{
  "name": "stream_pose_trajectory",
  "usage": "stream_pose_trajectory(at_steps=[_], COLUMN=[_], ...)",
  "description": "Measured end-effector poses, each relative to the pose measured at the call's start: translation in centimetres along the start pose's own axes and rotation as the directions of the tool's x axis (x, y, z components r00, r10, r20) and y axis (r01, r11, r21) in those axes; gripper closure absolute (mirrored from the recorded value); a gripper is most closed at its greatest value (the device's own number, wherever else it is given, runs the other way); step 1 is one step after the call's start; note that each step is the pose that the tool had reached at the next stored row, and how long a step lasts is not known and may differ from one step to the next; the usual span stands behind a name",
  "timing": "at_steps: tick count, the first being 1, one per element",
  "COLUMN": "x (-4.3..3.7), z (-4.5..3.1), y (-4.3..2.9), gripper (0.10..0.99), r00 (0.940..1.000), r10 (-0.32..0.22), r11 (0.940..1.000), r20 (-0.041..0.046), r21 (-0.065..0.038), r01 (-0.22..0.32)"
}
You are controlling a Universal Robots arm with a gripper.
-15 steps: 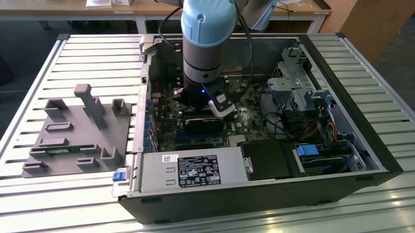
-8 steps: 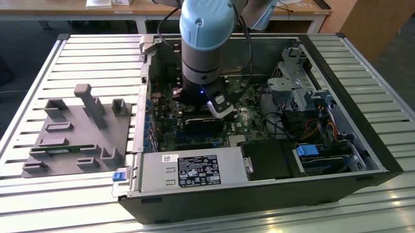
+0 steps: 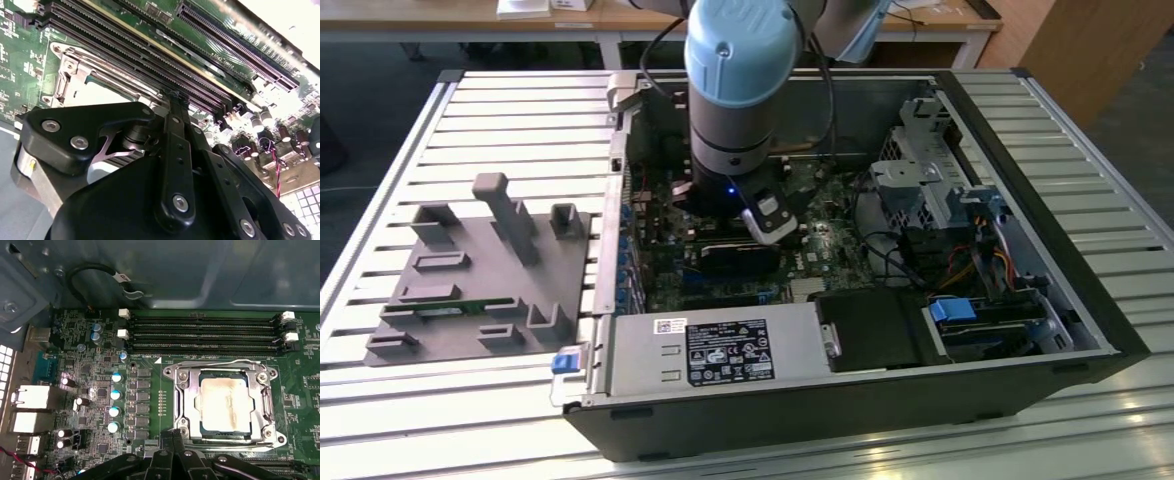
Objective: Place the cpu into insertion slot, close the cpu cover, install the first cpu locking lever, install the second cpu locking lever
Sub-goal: 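Install the second cpu locking lever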
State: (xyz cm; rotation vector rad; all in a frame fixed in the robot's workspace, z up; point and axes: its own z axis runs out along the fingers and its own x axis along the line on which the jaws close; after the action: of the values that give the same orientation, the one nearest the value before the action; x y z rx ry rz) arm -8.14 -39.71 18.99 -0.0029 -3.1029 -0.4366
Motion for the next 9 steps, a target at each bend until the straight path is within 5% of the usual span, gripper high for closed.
stream_pose_trajectory(at_steps=[9], x=[0.22], z=[0.18], y=[0.05], gripper=[0.98], r00=[1.0], r10=[0.0], r11=[1.0], r20=[-0.0001], r21=[-0.004], r01=[0.0])
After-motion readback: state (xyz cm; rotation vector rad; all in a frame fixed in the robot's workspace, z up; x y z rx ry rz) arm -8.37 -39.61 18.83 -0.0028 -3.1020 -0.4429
